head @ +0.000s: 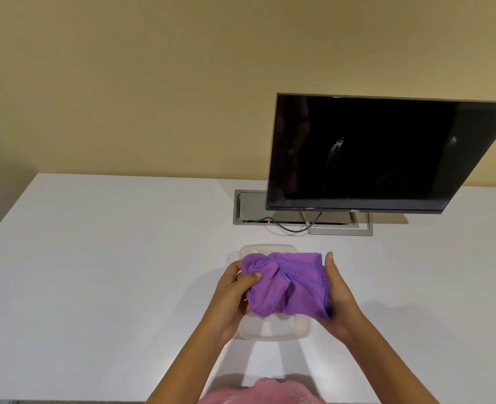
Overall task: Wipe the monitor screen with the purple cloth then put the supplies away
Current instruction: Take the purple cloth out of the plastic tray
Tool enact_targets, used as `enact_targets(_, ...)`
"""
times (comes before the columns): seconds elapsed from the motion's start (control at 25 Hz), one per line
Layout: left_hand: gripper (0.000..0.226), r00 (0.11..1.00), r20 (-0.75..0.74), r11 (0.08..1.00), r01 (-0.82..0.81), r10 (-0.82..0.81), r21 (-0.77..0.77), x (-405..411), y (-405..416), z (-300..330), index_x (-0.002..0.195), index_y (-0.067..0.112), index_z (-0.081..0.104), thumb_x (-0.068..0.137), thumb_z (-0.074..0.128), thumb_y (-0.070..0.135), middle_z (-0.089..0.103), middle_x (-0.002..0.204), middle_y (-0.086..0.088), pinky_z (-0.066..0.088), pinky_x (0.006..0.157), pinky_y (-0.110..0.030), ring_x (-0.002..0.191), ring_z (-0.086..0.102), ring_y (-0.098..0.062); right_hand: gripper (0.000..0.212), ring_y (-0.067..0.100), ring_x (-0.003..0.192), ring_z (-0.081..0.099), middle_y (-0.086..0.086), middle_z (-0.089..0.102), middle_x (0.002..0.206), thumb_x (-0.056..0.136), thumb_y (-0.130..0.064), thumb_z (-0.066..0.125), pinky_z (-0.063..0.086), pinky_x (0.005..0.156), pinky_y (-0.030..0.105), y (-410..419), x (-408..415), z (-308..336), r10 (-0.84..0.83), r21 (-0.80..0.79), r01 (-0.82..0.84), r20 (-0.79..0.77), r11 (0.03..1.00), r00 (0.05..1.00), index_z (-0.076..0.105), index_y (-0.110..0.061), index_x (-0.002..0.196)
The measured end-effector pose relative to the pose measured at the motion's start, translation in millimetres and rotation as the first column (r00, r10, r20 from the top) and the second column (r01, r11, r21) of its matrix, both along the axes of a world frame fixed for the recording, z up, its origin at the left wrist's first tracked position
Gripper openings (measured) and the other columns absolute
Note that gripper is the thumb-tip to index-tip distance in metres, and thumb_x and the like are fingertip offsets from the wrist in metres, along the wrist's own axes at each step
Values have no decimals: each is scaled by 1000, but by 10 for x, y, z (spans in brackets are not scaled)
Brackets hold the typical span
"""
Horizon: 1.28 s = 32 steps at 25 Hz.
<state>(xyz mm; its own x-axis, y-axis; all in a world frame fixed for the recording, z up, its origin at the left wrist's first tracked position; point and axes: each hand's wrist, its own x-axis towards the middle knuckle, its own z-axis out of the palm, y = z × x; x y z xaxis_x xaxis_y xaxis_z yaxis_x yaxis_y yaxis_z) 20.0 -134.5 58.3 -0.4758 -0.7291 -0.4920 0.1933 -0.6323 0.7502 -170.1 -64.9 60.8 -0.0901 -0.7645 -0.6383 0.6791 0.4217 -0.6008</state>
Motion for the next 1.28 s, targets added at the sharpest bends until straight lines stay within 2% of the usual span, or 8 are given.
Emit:
enact_targets(0.24,42,983,-150,993,99,-107,-55,-122,-32,174,127,18,58,93,53,42,62,127,-11,52,89,-36,117,59,-28,45,33,116,59,17,59,130,85,-23,69,53,83,37,219,-392,-4,97,-159,-109,-77,981,992,59,-15,128)
enact_targets(0.32,42,983,-126,990,132,-137,-50,-184,-30,195,122,23,62,96,42,49,65,124,-6,53,88,-35,114,61,-23,41,35,114,60,17,60,128,85,-27,70,53,83,40,273,-533,13,82,-147,-99,-117,984,990,62,-18,124)
enact_targets(0.44,25,990,33,985,140,-137,-105,-357,12,165,109,23,68,97,47,31,70,110,-3,53,76,-29,95,66,-17,40,35,112,61,16,65,121,91,-47,56,53,85,44,352,-753,60,62,-65,-75,-186,995,981,65,-21,119)
enact_targets(0.6,11,970,194,953,190,-145,-237,-707,133,157,87,23,61,89,57,13,67,82,4,45,58,-15,70,57,-8,24,29,96,68,14,70,106,87,-34,61,56,72,35,424,-1089,130,3,-103,-48,-403,994,915,71,-21,105)
enact_targets(0.84,4,936,345,873,224,-69,-434,-1292,299,207,92,28,57,90,60,30,67,92,6,49,72,-14,87,62,-5,18,16,79,60,1,68,79,91,-13,55,46,73,32,592,-1815,131,-30,-112,-57,-652,992,757,72,-16,89)
enact_targets(1.08,9,878,477,858,282,-50,-429,-1681,506,55,99,29,54,93,54,35,67,101,7,53,68,-17,92,65,-8,17,29,93,67,10,72,99,91,-24,59,53,74,41,819,-2319,-3,123,8,-151,-620,989,775,72,-18,99)
enact_targets(1.2,7,845,533,845,310,-35,-436,-1759,565,-117,98,32,55,93,53,36,66,97,14,52,69,-14,89,63,-1,15,28,87,69,11,72,95,89,-27,62,55,69,39,866,-2422,-157,220,94,-205,-583,974,782,73,-17,95)
enact_targets(1.28,5,786,618,825,361,-17,-435,-1815,558,-294,96,28,55,94,53,32,67,92,4,52,71,-20,86,63,-9,11,23,83,69,7,73,91,89,-26,64,56,67,34,855,-2445,-324,250,136,-211,-608,968,753,73,-19,91)
